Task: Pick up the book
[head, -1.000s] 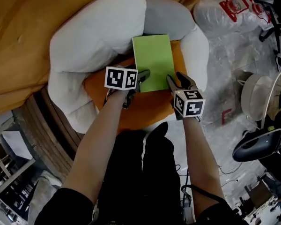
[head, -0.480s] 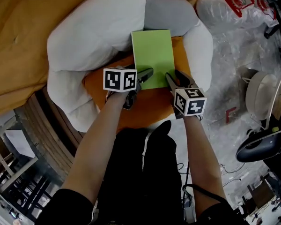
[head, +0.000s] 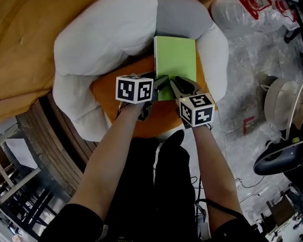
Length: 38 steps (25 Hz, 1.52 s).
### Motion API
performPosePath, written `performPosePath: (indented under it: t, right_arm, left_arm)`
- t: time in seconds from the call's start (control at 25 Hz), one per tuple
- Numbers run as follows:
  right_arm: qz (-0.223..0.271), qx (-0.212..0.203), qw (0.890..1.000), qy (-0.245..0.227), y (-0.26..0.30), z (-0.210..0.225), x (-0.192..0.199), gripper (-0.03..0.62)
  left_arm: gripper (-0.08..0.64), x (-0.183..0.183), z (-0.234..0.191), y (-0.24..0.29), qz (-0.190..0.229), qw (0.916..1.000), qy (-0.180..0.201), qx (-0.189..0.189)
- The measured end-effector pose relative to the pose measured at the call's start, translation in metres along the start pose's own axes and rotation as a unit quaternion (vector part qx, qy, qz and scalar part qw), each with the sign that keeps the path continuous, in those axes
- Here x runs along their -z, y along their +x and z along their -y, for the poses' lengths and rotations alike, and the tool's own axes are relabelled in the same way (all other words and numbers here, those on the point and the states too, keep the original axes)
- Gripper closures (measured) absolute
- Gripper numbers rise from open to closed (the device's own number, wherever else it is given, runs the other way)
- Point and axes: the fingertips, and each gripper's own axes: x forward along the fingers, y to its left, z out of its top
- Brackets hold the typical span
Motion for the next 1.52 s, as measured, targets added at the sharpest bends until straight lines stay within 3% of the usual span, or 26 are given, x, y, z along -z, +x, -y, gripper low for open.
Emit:
performPosePath:
  t: [0.36, 0.68, 0.88, 1.2, 1.52]
  right_arm:
    - [0.026, 0.036, 0.999, 0.006, -0.048, 0.012, -0.024, 0.515]
    - [0.036, 0.046, 0.998, -0.004, -0.106, -0.012, -0.057, 0.515]
    - [0.044, 0.044, 0.998, -0.011, -0.150, -0.033, -0.083, 0.515]
    - [0.104, 0.041, 0.992, -0.052, -0.235, -0.089, -0.167, 0.515]
    - [0.203, 0.041, 0.974, -0.091, -0.363, -0.158, -0.261, 0.515]
  left_arm:
    - [0.382, -0.019, 0.034, -0.027, 0.029, 0.9989, 0.034, -0.011]
    - [0.405, -0.024, 0.073, -0.072, 0.029, 0.9924, 0.101, -0.063]
    - [0.408, -0.035, 0.106, -0.122, 0.051, 0.9860, 0.130, -0.092]
    - [0.410, -0.096, 0.185, -0.236, 0.154, 0.9682, 0.160, -0.115]
    - [0.410, -0.145, 0.296, -0.369, 0.263, 0.9385, 0.190, -0.117]
